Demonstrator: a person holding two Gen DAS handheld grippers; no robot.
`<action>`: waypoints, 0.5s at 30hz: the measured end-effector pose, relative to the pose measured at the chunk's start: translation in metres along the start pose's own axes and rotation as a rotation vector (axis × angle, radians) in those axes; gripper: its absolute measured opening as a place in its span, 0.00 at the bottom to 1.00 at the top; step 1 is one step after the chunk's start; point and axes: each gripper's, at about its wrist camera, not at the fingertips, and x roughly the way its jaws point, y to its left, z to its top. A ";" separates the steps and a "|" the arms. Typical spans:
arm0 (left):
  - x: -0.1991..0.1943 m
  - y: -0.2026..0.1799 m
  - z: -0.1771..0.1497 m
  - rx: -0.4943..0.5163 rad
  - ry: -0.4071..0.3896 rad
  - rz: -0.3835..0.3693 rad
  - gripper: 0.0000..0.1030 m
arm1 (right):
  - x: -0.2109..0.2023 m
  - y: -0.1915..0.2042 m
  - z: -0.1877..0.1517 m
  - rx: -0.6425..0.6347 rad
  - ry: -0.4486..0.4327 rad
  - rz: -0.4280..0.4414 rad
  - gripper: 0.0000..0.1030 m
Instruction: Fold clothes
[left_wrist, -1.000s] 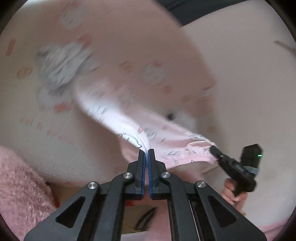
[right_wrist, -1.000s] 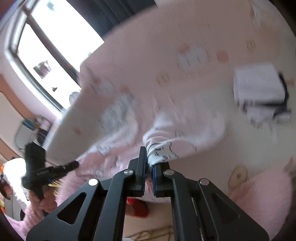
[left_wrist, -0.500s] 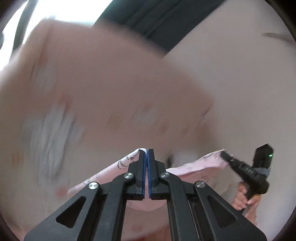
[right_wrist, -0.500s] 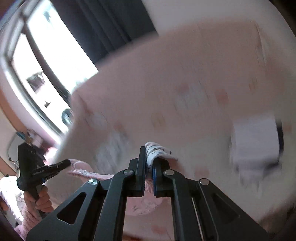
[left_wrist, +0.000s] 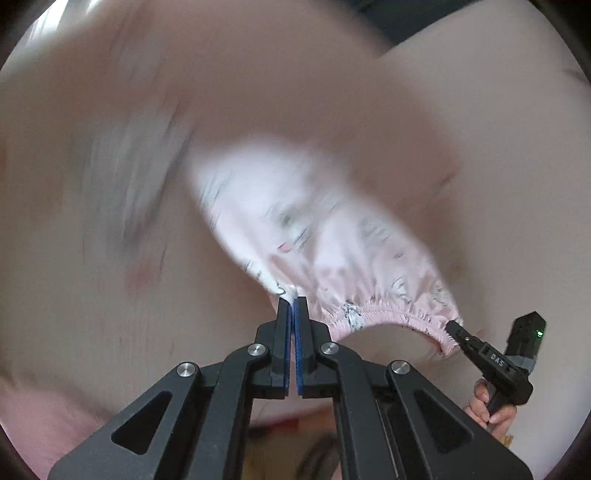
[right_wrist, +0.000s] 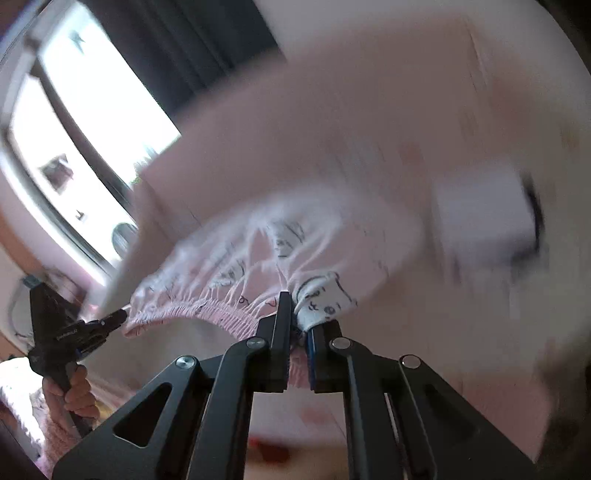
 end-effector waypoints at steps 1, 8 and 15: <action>0.035 0.020 -0.013 -0.041 0.078 0.048 0.02 | 0.036 -0.010 -0.022 -0.004 0.083 -0.063 0.06; 0.102 0.048 -0.050 -0.032 0.199 0.207 0.02 | 0.131 -0.033 -0.090 -0.027 0.314 -0.223 0.06; 0.084 0.041 -0.078 -0.041 0.264 0.165 0.01 | 0.096 -0.012 -0.093 -0.074 0.294 -0.208 0.05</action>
